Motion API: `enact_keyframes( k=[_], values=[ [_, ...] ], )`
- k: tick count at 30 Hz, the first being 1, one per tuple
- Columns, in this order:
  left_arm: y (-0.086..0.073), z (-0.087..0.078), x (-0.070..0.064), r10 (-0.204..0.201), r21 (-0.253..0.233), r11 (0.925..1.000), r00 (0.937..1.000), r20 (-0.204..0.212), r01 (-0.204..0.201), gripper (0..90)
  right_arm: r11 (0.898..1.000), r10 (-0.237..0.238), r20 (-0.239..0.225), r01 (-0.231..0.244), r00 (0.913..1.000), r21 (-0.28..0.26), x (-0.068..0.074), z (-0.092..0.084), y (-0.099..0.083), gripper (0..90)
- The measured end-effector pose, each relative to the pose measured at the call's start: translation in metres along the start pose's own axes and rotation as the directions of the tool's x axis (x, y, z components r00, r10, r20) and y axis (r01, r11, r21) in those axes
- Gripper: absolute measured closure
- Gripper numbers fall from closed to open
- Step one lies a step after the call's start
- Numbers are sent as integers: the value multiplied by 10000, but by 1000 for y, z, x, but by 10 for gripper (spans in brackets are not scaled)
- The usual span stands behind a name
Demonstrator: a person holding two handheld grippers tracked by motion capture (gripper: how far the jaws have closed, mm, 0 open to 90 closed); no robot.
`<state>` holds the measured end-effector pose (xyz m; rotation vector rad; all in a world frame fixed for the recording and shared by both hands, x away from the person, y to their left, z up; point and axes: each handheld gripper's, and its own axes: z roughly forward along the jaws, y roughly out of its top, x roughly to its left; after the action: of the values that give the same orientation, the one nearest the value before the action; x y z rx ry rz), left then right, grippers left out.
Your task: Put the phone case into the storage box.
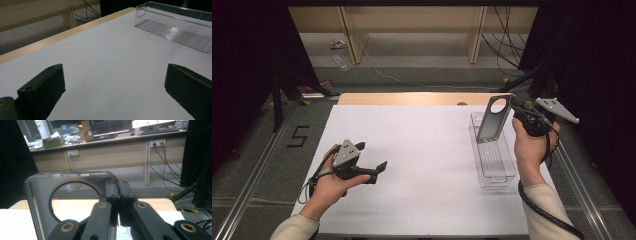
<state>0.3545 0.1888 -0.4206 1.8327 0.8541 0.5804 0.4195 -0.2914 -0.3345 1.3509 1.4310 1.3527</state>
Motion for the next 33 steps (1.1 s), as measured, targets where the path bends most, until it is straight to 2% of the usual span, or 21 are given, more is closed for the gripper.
enact_keyframes(
  k=[17, 33],
  values=[
    [-1, 0, 0, -11, 11, 10000, 10000, -17, 11, 25, 9997, -243, 95, 243, 9997, 14, 0, 1, 3, 889],
    [0, -1, 1, -40, 6, 10000, 10000, -35, 40, 25, 9998, -171, 133, 170, 9998, 70, 0, 8, 4, 889]
  ],
)
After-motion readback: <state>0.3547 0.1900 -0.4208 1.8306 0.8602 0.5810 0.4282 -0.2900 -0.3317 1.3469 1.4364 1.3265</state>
